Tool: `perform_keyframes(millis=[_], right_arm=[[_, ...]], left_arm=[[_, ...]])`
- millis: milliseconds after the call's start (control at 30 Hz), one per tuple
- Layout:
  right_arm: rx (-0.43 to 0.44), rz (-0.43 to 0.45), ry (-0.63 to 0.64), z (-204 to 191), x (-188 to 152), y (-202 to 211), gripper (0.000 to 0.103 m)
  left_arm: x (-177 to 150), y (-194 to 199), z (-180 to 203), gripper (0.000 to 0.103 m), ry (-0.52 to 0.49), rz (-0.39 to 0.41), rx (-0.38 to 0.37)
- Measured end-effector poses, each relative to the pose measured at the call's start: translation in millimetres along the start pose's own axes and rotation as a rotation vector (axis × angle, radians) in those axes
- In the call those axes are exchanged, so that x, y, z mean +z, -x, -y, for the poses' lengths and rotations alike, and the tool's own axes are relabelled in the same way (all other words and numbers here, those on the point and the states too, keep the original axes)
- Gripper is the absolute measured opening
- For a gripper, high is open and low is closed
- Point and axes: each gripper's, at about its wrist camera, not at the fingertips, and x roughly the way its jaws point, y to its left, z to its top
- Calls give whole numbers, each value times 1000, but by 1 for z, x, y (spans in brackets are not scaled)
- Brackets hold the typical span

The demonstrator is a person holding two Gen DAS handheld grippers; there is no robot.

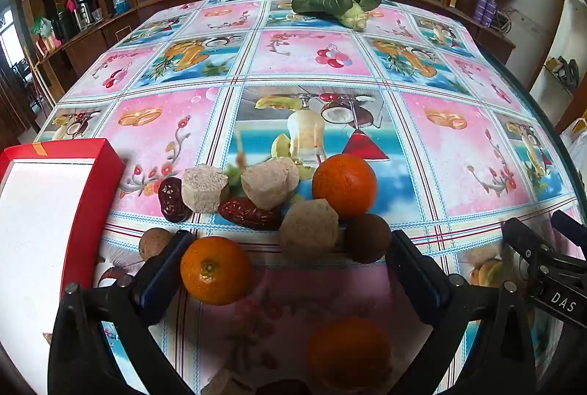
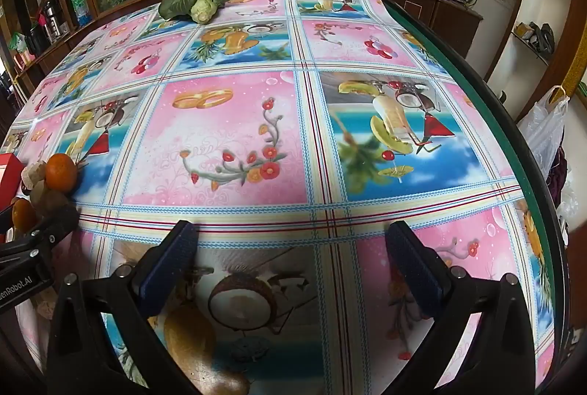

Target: Organize fruits

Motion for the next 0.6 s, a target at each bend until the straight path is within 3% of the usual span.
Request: perform_keyframes(millis=[333, 433, 600], right_arm=[[0, -1, 0, 0, 0, 0, 103], [8, -17, -8, -2, 0, 2, 103], [112, 102, 22, -20, -6, 57, 103]], left_arm=[[0, 0, 0, 102, 0, -2, 0], [-2, 4, -3, 101, -4, -35, -3], [-18, 64, -20, 101, 2, 110, 98]])
